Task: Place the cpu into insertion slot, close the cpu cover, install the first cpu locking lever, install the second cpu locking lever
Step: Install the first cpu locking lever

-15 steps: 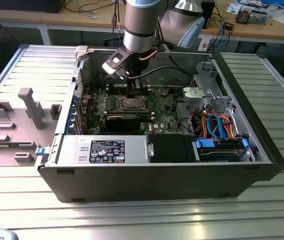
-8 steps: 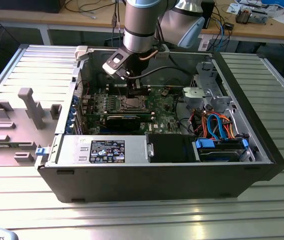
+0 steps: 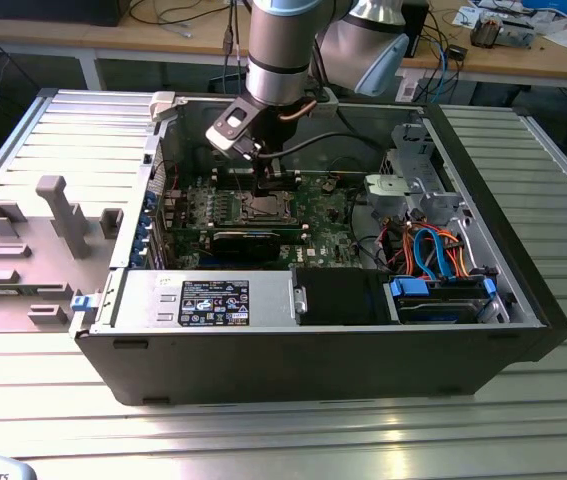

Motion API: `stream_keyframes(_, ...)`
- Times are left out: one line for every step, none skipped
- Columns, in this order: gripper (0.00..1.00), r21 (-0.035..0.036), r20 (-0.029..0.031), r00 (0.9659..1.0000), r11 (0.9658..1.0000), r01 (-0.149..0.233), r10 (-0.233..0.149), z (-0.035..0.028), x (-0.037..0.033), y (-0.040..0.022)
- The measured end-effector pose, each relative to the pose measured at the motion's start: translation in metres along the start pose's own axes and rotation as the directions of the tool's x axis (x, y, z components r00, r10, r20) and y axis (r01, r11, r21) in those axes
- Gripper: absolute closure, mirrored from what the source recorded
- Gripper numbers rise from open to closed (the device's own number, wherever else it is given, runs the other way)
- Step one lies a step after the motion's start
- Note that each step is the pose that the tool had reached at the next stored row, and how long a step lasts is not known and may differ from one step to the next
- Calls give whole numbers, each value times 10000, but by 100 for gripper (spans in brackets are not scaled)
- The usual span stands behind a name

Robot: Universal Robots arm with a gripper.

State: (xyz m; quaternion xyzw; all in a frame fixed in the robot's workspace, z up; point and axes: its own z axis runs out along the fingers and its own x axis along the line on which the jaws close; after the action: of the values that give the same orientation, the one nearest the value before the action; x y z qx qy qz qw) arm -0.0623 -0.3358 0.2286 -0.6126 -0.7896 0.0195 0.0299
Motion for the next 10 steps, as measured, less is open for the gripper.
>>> stream_keyframes(89,1,2,10000,10000,25,-25,0,0,0)
stream_keyframes(89,1,4,10000,10000,55,-55,0,0,0)
stream_keyframes(89,2,5,10000,10000,73,-73,0,0,0)
stream_keyframes(89,2,7,10000,10000,90,-90,0,0,0)
stream_keyframes(89,2,7,9999,9999,110,-110,0,0,0)
stream_keyframes(89,3,8,9999,9999,127,-127,0,0,0)
stream_keyframes(89,4,10,9999,9999,158,-158,0,0,0)
stream_keyframes(89,4,13,9998,9998,189,-189,0,0,0)
stream_keyframes(89,5,14,9998,9998,209,-209,0,0,0)
stream_keyframes(89,6,15,9997,9997,224,-224,0,0,0)
